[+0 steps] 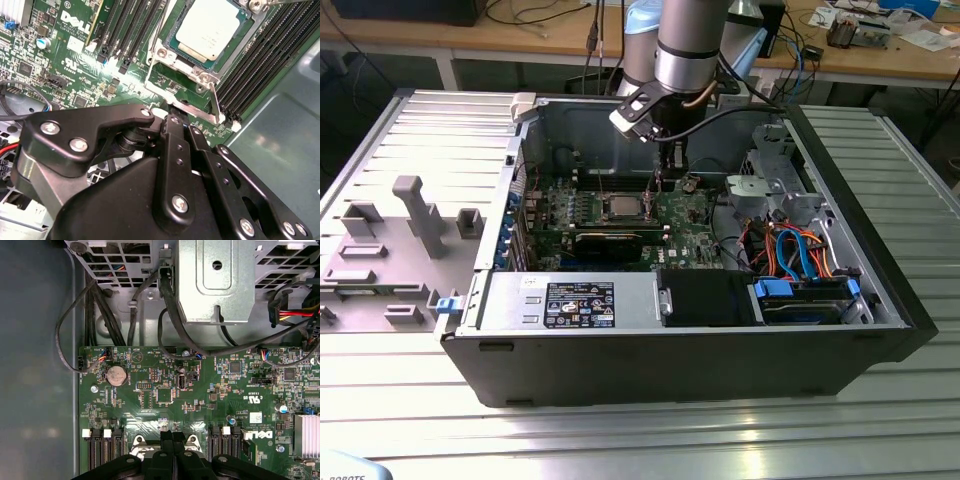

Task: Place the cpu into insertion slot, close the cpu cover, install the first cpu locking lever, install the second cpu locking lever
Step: 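Close the cpu cover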

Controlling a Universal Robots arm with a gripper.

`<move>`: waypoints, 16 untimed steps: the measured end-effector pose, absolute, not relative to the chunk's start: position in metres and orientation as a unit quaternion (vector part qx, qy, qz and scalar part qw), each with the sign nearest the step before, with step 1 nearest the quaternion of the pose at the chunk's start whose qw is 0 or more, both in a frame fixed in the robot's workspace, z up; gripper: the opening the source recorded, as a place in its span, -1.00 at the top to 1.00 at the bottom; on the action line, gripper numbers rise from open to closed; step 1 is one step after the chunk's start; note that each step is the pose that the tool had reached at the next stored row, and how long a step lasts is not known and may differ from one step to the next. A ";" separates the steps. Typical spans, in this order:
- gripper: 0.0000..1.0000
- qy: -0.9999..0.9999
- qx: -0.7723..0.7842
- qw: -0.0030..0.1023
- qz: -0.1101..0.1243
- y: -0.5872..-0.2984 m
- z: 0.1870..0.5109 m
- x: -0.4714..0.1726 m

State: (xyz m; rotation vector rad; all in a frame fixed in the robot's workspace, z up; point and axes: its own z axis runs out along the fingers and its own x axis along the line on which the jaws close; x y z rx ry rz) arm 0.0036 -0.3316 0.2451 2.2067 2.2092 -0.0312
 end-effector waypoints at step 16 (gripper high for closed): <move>0.79 0.707 0.707 0.009 -0.010 -0.332 0.244 -0.003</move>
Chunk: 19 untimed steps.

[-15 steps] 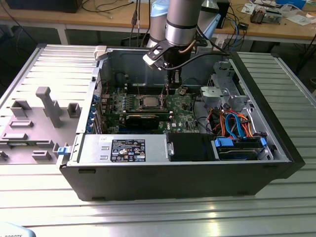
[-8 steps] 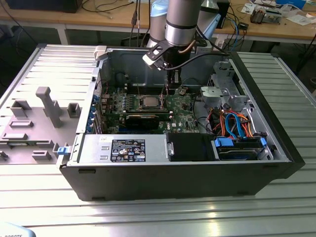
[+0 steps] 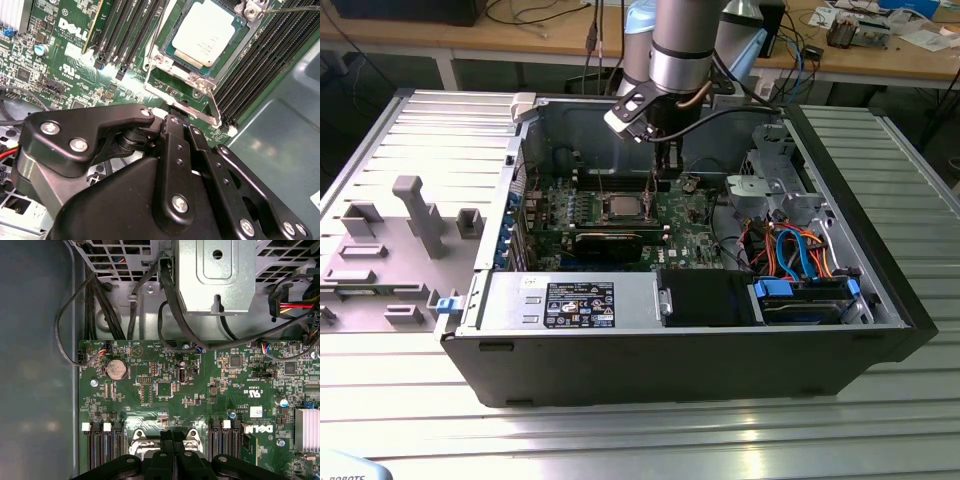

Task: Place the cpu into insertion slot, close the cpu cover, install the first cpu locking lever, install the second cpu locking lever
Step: 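Close the cpu cover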

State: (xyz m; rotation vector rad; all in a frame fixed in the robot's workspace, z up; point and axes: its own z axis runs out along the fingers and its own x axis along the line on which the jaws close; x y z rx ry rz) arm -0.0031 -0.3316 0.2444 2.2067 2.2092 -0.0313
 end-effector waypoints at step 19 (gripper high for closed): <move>0.79 0.707 0.707 0.009 -0.010 -0.332 0.243 -0.010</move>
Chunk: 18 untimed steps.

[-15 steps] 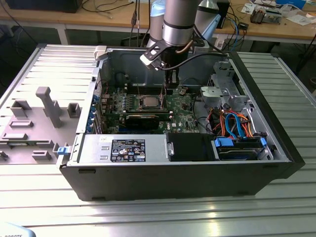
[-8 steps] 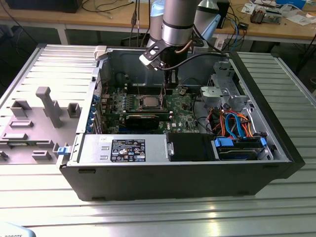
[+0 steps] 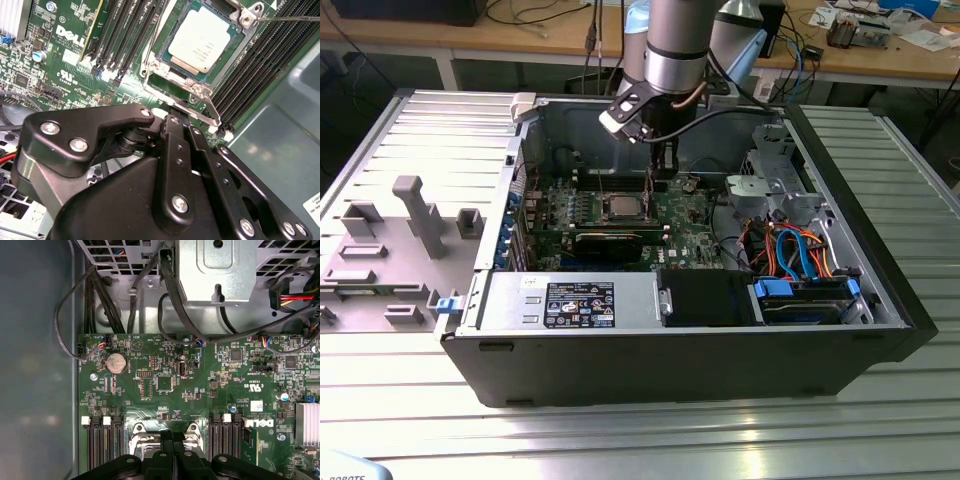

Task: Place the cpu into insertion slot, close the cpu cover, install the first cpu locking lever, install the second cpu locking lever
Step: 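Close the cpu cover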

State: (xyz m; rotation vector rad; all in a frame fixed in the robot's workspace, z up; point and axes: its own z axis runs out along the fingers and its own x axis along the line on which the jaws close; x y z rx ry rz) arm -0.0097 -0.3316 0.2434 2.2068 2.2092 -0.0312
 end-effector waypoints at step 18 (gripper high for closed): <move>0.79 0.710 0.704 0.008 -0.009 -0.332 0.234 -0.031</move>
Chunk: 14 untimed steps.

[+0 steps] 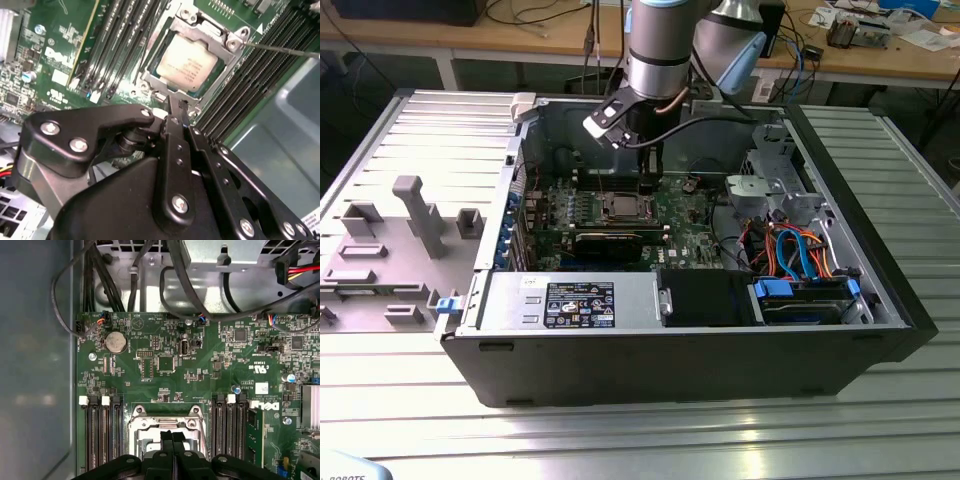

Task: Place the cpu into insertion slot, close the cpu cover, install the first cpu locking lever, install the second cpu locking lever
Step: 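Close the cpu cover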

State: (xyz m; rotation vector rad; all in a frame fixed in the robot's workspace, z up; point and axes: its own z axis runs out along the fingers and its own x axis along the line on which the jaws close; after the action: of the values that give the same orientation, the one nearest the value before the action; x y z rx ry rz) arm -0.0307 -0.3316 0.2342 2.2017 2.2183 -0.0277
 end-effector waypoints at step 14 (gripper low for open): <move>0.79 0.712 0.702 0.008 -0.009 -0.332 0.227 -0.059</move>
State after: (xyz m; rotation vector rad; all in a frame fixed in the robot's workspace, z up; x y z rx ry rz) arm -0.0591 -0.3316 0.2268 2.1945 2.2256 -0.0277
